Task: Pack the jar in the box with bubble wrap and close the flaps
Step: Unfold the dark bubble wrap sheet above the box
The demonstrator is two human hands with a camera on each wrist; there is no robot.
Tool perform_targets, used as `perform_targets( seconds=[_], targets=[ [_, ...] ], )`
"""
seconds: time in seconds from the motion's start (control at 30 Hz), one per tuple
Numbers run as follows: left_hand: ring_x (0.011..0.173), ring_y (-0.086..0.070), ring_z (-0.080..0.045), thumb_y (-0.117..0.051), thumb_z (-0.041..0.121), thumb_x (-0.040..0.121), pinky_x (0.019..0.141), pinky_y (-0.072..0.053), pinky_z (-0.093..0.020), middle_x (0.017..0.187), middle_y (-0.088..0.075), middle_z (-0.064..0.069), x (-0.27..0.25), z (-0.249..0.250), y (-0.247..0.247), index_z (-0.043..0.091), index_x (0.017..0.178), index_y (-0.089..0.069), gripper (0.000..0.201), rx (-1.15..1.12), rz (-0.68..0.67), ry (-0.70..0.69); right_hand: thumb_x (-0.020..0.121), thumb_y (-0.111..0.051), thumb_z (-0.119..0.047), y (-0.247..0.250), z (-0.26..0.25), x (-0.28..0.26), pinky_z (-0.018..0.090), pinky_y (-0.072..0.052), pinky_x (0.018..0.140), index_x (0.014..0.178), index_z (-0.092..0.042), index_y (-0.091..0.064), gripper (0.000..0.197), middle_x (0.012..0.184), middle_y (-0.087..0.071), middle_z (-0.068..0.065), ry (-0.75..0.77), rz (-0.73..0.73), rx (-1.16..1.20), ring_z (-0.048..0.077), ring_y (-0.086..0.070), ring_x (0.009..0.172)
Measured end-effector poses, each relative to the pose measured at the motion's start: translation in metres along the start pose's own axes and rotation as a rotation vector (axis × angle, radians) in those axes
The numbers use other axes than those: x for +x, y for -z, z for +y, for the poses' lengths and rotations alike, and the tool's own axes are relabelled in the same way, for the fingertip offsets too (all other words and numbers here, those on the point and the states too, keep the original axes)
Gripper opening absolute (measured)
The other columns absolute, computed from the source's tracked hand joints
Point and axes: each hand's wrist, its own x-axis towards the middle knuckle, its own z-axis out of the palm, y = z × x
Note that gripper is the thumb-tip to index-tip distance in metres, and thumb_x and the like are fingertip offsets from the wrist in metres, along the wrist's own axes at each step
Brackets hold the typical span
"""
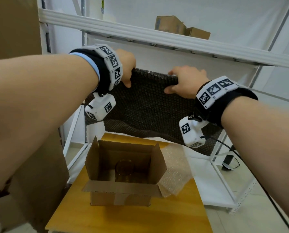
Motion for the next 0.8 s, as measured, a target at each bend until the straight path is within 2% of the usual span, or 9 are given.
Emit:
perform_targets(
  seconds=[0.17,0.27,0.33,0.4,0.43,0.5,0.6,0.7,0.8],
  targets=[
    [0.117,-0.046,-0.039,-0.074,0.071,0.054,0.099,-0.04,-0.053,0.128,-0.047,-0.016,0.006,-0.021,-0.013,0.017,0.127,-0.045,0.096,-0.39,0.213,0.22,0.091,-0.065,-0.039,0.003,0.019,0.006,0.035,-0.048,0.071,0.097,-0.006,-0.068,0.034,0.091,-0.065,0.014,-0.088,0.03,0.118,0.031,-0.06,0.082],
    [0.13,-0.041,-0.038,-0.061,0.089,0.046,0.107,-0.036,-0.051,0.147,-0.037,-0.015,0.006,-0.038,-0.029,0.017,0.143,-0.032,0.124,-0.802,0.12,0.384,0.089,-0.068,-0.036,0.0,0.042,0.004,0.034,-0.046,0.07,0.096,-0.008,-0.068,0.03,0.089,-0.065,0.014,-0.181,0.045,0.221,0.032,-0.062,0.085],
    [0.118,-0.055,-0.029,-0.045,0.094,0.054,0.1,-0.042,-0.045,0.139,-0.053,-0.008,0.002,-0.04,-0.037,0.016,0.126,-0.054,0.107,-1.095,-0.012,0.376,0.088,-0.07,-0.033,-0.003,0.052,-0.001,0.035,-0.049,0.074,0.099,-0.01,-0.068,0.026,0.092,-0.066,0.014,-0.218,0.095,0.272,0.034,-0.063,0.092],
    [0.087,-0.065,-0.018,-0.04,0.085,0.072,0.074,-0.048,-0.031,0.103,-0.07,0.001,-0.001,-0.037,-0.041,0.023,0.094,-0.065,0.07,-1.392,-0.119,0.322,0.085,-0.073,-0.031,-0.009,0.058,-0.005,0.037,-0.05,0.08,0.099,-0.012,-0.066,0.024,0.096,-0.066,0.014,-0.228,0.135,0.32,0.034,-0.063,0.096],
    [0.08,-0.068,-0.015,-0.043,0.082,0.074,0.07,-0.047,-0.028,0.094,-0.072,0.002,-0.002,-0.036,-0.041,0.022,0.091,-0.066,0.067,-1.474,-0.166,0.279,0.084,-0.075,-0.03,-0.012,0.059,-0.006,0.038,-0.05,0.082,0.1,-0.012,-0.065,0.026,0.098,-0.066,0.013,-0.226,0.137,0.335,0.034,-0.062,0.098],
    [0.091,-0.072,-0.019,-0.065,0.081,0.055,0.087,-0.052,-0.037,0.103,-0.075,-0.003,0.002,-0.031,-0.043,0.016,0.1,-0.071,0.079,-1.515,-0.172,0.19,0.08,-0.079,-0.03,-0.019,0.058,-0.007,0.039,-0.05,0.086,0.11,-0.009,-0.063,0.04,0.108,-0.066,0.013,-0.209,0.042,0.322,0.033,-0.061,0.102],
    [0.104,-0.068,-0.025,-0.087,0.055,0.037,0.1,-0.048,-0.047,0.108,-0.074,-0.003,0.033,-0.026,-0.057,0.022,0.107,-0.071,0.079,-1.474,0.027,0.116,0.072,-0.081,-0.049,-0.019,0.052,-0.01,0.036,-0.045,0.094,0.13,-0.01,-0.053,0.075,0.127,-0.06,0.01,-0.174,-0.144,0.322,0.03,-0.057,0.115],
    [0.109,-0.065,-0.019,-0.078,0.031,0.068,0.106,-0.043,-0.04,0.113,-0.072,0.004,0.019,0.0,-0.045,0.03,0.117,-0.067,0.05,-1.333,0.066,-0.085,0.07,-0.066,-0.07,-0.01,0.036,-0.007,0.037,-0.04,0.106,0.142,-0.016,-0.046,0.092,0.138,-0.054,0.004,-0.09,-0.172,0.533,0.024,-0.054,0.123],
    [0.12,-0.057,-0.011,-0.069,0.022,0.084,0.111,-0.037,-0.034,0.13,-0.062,0.006,0.014,0.023,-0.041,0.025,0.137,-0.052,0.056,-1.185,0.05,-0.238,0.073,-0.055,-0.08,-0.005,0.016,-0.001,0.046,-0.045,0.104,0.124,-0.022,-0.065,0.078,0.123,-0.067,0.003,-0.025,-0.19,0.738,0.023,-0.064,0.111]
  ],
)
